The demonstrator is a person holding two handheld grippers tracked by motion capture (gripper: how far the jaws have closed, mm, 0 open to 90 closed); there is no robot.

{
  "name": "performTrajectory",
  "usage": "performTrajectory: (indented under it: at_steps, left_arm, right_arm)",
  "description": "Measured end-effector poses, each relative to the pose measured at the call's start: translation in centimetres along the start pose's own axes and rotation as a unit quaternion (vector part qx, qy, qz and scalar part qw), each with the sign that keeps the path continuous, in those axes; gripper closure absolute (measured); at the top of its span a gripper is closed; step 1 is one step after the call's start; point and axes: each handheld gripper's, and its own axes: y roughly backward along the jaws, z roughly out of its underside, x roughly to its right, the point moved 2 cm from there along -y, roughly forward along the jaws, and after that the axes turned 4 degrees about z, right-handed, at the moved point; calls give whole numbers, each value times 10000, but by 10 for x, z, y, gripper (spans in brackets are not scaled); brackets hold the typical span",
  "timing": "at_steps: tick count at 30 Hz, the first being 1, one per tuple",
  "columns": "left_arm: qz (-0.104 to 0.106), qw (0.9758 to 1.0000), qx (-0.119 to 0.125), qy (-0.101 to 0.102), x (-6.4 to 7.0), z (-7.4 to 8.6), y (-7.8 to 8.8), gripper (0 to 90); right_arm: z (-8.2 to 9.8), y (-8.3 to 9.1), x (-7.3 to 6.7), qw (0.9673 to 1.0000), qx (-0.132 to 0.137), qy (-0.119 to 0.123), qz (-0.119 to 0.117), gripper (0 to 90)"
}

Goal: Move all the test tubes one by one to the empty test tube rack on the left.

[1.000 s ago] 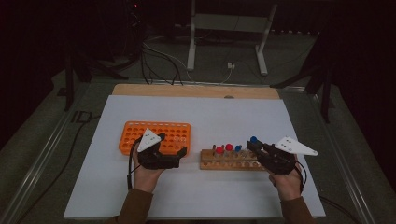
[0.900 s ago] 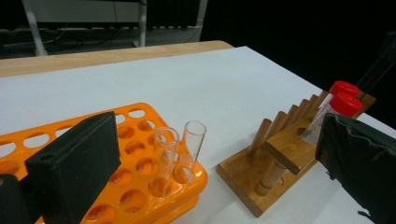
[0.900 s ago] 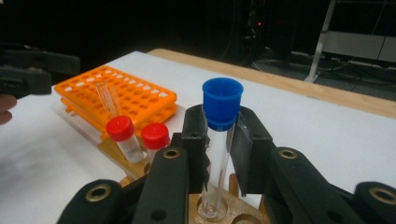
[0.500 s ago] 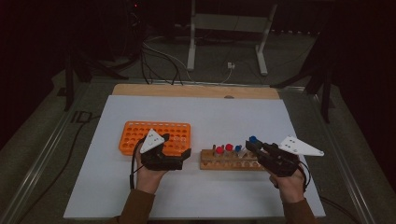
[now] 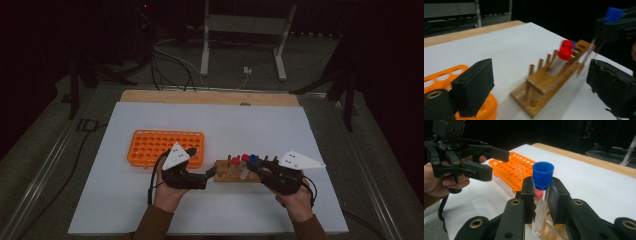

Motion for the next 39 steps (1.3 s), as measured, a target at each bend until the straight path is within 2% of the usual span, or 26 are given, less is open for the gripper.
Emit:
performTrajectory:
  at_steps: [3, 6, 11, 15, 18, 26, 28, 34, 39]
  left_arm:
    - [119, 9999, -21, -91, 7, 0, -4, 140]
    - [329, 9991, -124, -252, 19, 1, -11, 163]
    - [461, 9977, -237, -429, 29, 5, -19, 181]
    - [451, 9966, -333, -601, 37, 6, -24, 282]
    - [521, 9956, -382, -679, 40, 8, -26, 364]
    - [686, 9933, -562, -744, 44, 11, -31, 606]
    - [657, 9928, -610, -795, 45, 12, -32, 650]
    - [717, 9921, -657, -799, 45, 13, -32, 760]
    - [707, 9922, -656, -790, 44, 13, -32, 774]
  right_arm:
    - [2, -5, -5, 10000, -59, 37, -57, 760]
    - [3, -8, -9, 9999, -99, 66, -108, 760]
    - [5, -12, -14, 9997, -163, 54, -178, 760]
    - [7, -16, -18, 9994, -204, 67, -263, 760]
    - [8, -19, -22, 9992, -244, 88, -320, 760]
    - [10, -24, -28, 9986, -300, 132, -419, 760]
    - [10, -24, -30, 9985, -306, 144, -429, 760]
    - [11, -25, -32, 9982, -312, 177, -471, 760]
    - [11, -25, -32, 9982, -311, 178, -472, 756]
